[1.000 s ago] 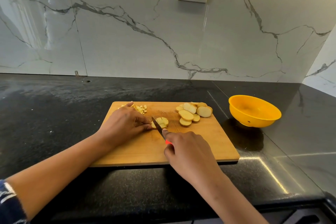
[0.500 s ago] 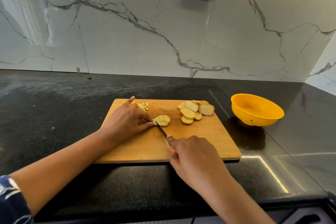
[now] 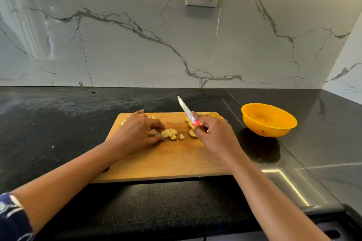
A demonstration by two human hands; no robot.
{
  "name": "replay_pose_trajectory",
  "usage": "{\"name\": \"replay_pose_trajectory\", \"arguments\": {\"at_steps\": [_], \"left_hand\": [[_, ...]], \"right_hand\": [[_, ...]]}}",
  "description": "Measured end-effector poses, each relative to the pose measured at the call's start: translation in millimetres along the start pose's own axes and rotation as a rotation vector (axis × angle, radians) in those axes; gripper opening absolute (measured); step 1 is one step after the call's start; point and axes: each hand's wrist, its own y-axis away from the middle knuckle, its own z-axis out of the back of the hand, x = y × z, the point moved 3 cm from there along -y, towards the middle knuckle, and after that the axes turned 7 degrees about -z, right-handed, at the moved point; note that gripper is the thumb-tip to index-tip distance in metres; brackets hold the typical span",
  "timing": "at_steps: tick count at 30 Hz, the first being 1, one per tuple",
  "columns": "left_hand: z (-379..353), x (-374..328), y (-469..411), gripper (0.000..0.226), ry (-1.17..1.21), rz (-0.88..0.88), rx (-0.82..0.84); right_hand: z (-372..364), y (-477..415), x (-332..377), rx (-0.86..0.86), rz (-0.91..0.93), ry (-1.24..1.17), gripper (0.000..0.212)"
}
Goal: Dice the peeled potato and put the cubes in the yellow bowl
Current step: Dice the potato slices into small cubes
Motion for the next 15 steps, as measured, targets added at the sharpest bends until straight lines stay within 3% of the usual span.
{"name": "replay_pose_trajectory", "arguments": {"at_steps": [7, 12, 15], "left_hand": [[-1, 1, -8, 0.022, -0.009, -0.026, 0.151], [6, 10, -9, 0.022, 0.132, 0.064, 0.077], [6, 6, -8, 0.035, 0.133, 0.009, 0.151]], "right_hand": [[-3, 5, -3, 0.060, -0.027, 0.042, 0.046], [-2, 4, -8, 0.028, -0.044, 0.013, 0.046], [-3, 4, -9, 0.030, -0.044, 0.026, 0.046]]}}
